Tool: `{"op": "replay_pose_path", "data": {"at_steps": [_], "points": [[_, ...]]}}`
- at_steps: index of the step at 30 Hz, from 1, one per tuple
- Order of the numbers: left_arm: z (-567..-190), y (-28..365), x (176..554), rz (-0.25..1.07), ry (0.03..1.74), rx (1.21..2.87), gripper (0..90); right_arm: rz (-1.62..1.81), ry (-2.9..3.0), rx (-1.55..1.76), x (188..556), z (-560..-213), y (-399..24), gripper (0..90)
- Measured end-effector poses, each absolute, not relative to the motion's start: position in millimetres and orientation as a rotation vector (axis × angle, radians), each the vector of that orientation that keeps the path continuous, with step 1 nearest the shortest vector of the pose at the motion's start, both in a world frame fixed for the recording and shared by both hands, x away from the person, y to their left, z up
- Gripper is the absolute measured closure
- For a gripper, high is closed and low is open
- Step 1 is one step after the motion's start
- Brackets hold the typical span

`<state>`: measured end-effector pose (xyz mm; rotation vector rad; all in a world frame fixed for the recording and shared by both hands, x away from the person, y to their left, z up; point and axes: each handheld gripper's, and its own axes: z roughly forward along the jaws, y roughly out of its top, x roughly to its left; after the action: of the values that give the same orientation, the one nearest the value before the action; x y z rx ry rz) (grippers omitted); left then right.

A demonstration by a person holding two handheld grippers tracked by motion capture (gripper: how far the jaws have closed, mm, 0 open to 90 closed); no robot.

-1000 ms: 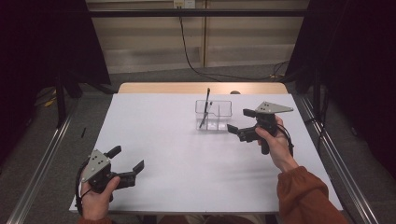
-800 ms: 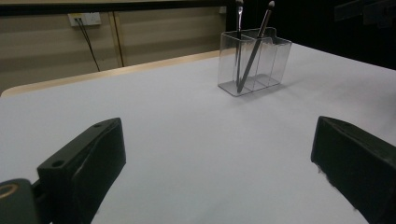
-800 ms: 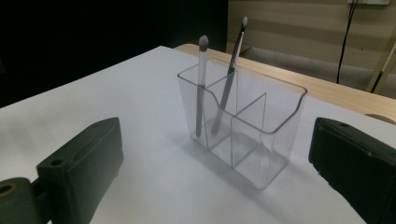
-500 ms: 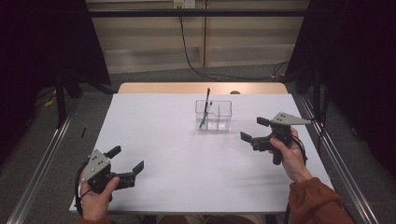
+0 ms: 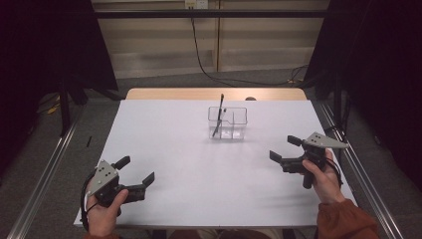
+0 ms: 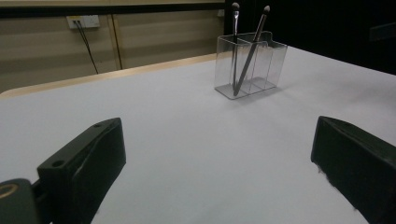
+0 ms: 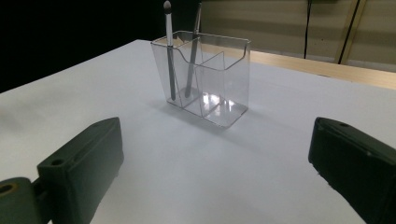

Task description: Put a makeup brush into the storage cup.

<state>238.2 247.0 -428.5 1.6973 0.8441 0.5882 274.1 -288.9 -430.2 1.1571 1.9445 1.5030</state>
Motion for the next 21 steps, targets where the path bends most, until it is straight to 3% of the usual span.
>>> {"op": "replay_pose_path", "data": {"at_steps": [21], "points": [[-431, 256, 225, 0.589, 0.861, 1.674, 3.1, 1.487, 1.840, 1.154, 221, -441, -319, 2.4]]}}
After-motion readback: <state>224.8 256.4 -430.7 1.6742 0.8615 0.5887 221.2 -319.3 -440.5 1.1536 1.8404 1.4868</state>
